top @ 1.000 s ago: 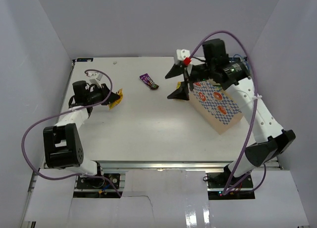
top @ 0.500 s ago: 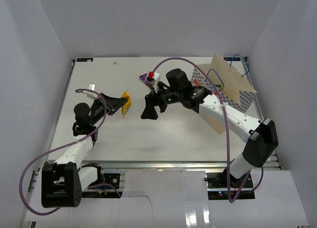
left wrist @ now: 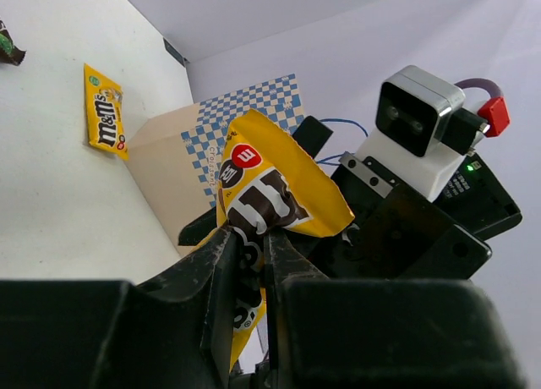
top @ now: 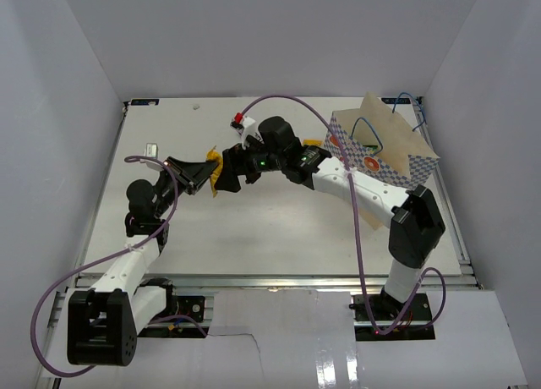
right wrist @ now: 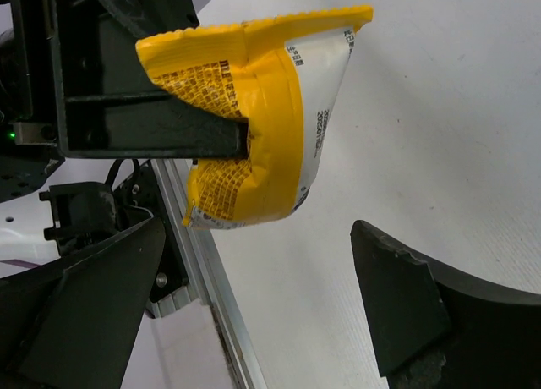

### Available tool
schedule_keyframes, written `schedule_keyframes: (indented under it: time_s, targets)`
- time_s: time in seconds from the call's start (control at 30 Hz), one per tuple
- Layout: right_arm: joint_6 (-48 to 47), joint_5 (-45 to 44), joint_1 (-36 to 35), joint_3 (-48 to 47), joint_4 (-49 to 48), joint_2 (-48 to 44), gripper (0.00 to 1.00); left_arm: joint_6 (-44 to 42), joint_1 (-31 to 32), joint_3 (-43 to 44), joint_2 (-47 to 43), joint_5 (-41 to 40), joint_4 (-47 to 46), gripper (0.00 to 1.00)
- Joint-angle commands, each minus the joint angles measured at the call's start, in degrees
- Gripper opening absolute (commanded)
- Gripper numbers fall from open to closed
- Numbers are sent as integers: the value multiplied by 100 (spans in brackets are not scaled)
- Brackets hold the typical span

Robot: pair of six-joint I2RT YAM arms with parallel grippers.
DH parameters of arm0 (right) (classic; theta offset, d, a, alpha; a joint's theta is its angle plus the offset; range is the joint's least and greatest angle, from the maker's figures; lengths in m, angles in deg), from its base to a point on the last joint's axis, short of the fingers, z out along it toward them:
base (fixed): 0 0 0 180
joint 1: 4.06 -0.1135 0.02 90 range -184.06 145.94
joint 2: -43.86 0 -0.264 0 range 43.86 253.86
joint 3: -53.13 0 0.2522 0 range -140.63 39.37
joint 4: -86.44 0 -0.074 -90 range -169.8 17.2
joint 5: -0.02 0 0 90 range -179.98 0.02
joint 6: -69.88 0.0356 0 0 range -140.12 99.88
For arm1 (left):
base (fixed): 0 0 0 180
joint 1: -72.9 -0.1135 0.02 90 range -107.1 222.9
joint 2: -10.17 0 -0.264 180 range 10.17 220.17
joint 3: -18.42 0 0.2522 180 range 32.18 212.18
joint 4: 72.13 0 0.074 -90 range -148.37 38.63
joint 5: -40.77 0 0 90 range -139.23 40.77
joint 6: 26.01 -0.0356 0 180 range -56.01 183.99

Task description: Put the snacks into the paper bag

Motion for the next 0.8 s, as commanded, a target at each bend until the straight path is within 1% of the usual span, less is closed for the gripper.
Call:
schedule_keyframes:
  time_s: [0.0, 0.17, 0.27, 0.3, 0.33, 0.47, 0.5, 0.57, 0.6, 0.73, 0.77]
  targets:
    - [123, 6, -63, -361, -418, 143, 96, 197, 26, -20, -197, -49, -202, 27]
    - [211, 86, -72, -625, -585, 451, 94, 285, 53, -20, -250, -14, -211, 27]
    - [229, 147, -72, -686, -691, 531, 88, 329, 61, -37, -294, 13, -211, 27]
    - [229, 182, -72, -695, -708, 557, 81, 346, 53, -46, -311, 22, -211, 27]
    - [229, 270, -72, -696, -735, 557, 77, 346, 53, -55, -329, 22, -211, 27]
    - [115, 437, -72, -599, -770, 523, 63, 408, 61, -116, -399, -31, -211, 30]
    - [80, 481, -72, -573, -770, 496, 56, 399, 53, -108, -408, -31, -211, 32]
    - [-52, 613, -72, -494, -770, 417, 50, 408, 53, -99, -417, -40, -220, 35]
    - [-96, 657, -72, -467, -770, 382, 45, 417, 61, -81, -417, -49, -220, 37]
    - [-377, 1016, -54, -406, -814, 250, 39, 426, 62, -2, -399, -22, -211, 56]
    - [-421, 1096, -45, -406, -936, 215, 38, 399, 62, 15, -417, -31, -211, 63]
